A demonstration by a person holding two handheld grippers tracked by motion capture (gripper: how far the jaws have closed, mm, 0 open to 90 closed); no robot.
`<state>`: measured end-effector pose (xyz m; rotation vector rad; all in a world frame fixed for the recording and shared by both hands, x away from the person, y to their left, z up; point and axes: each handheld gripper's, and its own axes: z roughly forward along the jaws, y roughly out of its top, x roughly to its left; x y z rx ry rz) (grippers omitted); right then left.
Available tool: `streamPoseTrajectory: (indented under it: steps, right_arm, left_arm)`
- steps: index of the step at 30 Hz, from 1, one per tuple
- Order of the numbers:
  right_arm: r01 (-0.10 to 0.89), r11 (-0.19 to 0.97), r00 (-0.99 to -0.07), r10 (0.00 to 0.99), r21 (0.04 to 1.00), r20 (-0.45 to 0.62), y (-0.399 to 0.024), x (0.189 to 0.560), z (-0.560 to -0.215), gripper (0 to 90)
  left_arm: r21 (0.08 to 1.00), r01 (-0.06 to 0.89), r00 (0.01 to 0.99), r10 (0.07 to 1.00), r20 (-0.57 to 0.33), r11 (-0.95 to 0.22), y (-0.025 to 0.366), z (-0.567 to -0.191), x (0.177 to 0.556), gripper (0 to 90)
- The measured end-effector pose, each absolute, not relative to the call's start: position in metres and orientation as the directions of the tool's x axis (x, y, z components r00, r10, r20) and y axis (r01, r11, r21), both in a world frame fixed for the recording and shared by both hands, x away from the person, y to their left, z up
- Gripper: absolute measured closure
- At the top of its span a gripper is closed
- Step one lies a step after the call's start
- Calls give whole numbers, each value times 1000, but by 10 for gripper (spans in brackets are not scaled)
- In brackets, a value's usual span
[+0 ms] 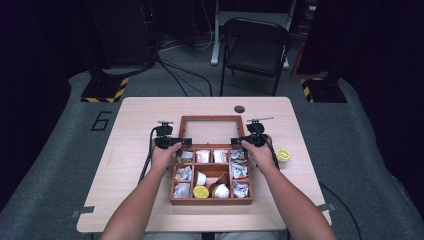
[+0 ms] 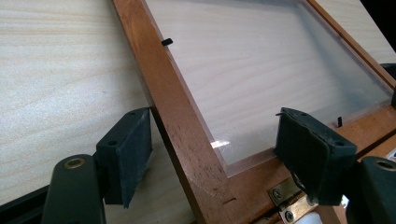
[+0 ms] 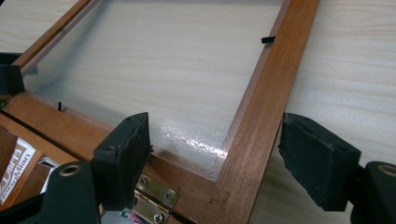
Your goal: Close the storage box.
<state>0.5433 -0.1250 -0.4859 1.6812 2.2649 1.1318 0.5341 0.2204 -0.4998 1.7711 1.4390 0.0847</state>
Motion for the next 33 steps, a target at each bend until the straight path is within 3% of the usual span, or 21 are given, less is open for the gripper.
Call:
streamPoseTrajectory:
  steps: [33]
  right_arm:
    - [805,78,-370,842,588,394,-126,553,-494,226]
  left_arm:
    - [618,786,346,819,-457,14,219,-503,537,247]
